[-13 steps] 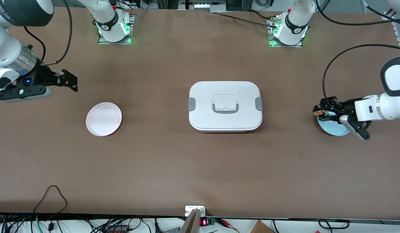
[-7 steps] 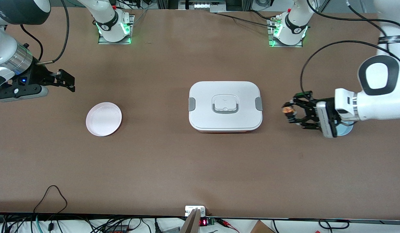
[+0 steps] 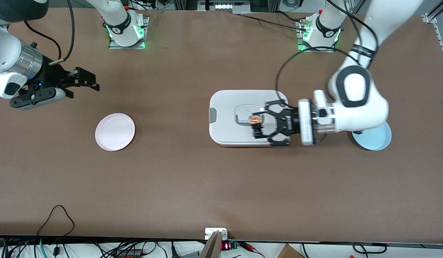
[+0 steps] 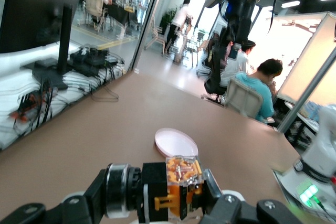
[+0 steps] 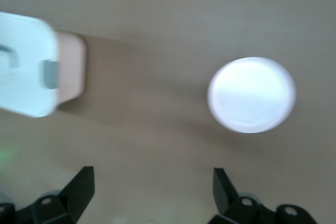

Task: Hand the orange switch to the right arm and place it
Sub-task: 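Lift the orange switch with the left gripper toward the white box, then raise the switch with the left gripper while the right gripper reaches it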

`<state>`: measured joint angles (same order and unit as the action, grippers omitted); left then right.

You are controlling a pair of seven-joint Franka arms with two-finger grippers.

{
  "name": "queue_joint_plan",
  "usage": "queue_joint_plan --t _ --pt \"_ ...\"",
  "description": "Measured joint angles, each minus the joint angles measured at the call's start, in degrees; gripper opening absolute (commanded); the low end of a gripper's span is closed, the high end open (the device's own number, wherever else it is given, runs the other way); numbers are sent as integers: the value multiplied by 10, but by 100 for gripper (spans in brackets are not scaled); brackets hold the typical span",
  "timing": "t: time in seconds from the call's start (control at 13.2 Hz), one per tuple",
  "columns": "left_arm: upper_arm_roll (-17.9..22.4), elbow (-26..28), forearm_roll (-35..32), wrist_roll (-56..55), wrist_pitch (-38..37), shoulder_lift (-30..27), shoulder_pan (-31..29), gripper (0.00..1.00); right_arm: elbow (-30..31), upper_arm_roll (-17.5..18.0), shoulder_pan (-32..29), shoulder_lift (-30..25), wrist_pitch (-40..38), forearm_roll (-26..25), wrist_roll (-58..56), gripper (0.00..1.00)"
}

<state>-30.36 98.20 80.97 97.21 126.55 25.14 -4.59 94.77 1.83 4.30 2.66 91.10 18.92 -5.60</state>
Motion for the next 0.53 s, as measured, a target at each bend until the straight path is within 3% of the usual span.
queue_joint_plan --t 0.23,0.53 --pt "-1 0 78 68 16 0 36 13 9 -1 -5 15 -33 178 -4 100" --pt "-1 0 150 99 82 0 82 12 36 3 0 66 -33 371 -41 100"
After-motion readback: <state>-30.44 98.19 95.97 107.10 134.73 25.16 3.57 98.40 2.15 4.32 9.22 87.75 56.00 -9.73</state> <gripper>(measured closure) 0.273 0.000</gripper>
